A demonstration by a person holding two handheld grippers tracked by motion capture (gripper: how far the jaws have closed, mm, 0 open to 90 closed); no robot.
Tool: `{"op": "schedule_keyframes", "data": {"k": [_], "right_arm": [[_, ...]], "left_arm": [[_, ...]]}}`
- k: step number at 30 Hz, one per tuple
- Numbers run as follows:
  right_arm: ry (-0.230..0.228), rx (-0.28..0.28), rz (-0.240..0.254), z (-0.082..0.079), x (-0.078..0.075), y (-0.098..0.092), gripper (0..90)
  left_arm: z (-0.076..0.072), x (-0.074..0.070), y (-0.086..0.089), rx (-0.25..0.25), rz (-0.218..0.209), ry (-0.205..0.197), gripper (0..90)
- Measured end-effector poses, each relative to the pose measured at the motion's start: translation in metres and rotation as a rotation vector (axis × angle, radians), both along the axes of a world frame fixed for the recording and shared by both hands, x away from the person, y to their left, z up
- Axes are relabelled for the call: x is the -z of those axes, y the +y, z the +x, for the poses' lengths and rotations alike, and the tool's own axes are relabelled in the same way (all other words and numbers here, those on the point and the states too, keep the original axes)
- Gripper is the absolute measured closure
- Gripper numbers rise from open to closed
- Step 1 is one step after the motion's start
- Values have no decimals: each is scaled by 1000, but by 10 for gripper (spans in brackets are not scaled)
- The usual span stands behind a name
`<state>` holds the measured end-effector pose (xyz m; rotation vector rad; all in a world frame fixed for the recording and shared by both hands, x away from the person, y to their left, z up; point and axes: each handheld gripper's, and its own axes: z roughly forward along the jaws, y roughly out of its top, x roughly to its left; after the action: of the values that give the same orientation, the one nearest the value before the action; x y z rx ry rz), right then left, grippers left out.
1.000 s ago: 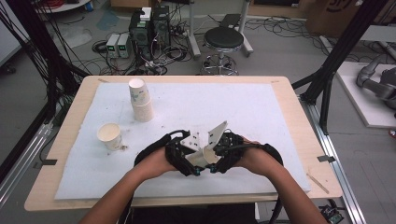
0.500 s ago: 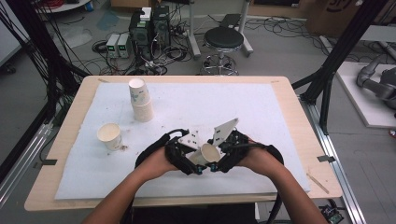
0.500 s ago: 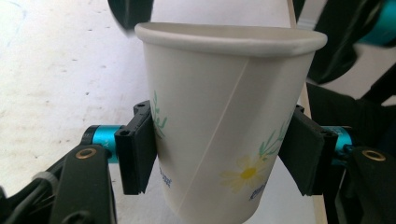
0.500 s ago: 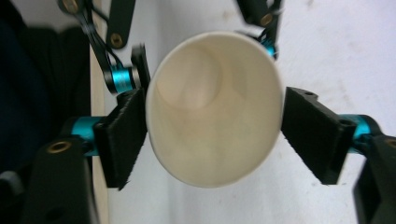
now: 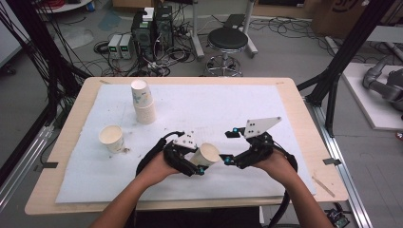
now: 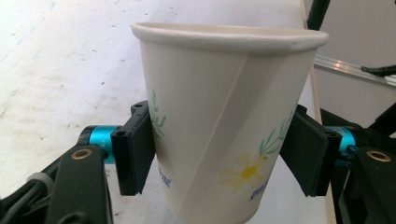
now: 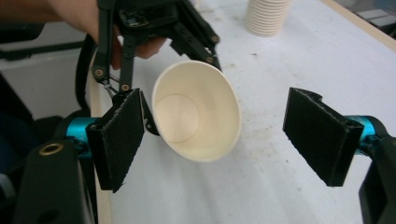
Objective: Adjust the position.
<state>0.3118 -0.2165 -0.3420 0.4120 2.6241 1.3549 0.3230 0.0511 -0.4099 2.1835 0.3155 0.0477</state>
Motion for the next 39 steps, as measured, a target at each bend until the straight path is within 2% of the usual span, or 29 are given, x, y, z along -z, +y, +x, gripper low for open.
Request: {"op": "schedule_keyframes", "data": {"k": [4,9,12,17,21,27,37,39], "right_arm": [[-10,64,33,-1,7,-13,212],[-49,166,50,-4,16,-32,213],[-62,221,61,-6,23,-43,213],[-77,288,72,-10,32,-57,213],[-68,339,84,-12,40,-67,213],[-69,374,102,-11,46,-76,213],[-76,381,102,-14,46,-78,213],[-75,385,104,-15,46,-79,213]], "left_arm": [[1,1,4,-39,-15,-21,322],[2,-1,11,-104,-76,-52,325],[4,0,16,-147,-144,-64,325],[4,1,24,-207,-223,-104,324],[3,2,30,-252,-306,-149,325],[4,2,35,-310,-394,-196,323],[10,2,41,-390,-452,-221,320],[13,1,41,-399,-453,-229,317]]}}
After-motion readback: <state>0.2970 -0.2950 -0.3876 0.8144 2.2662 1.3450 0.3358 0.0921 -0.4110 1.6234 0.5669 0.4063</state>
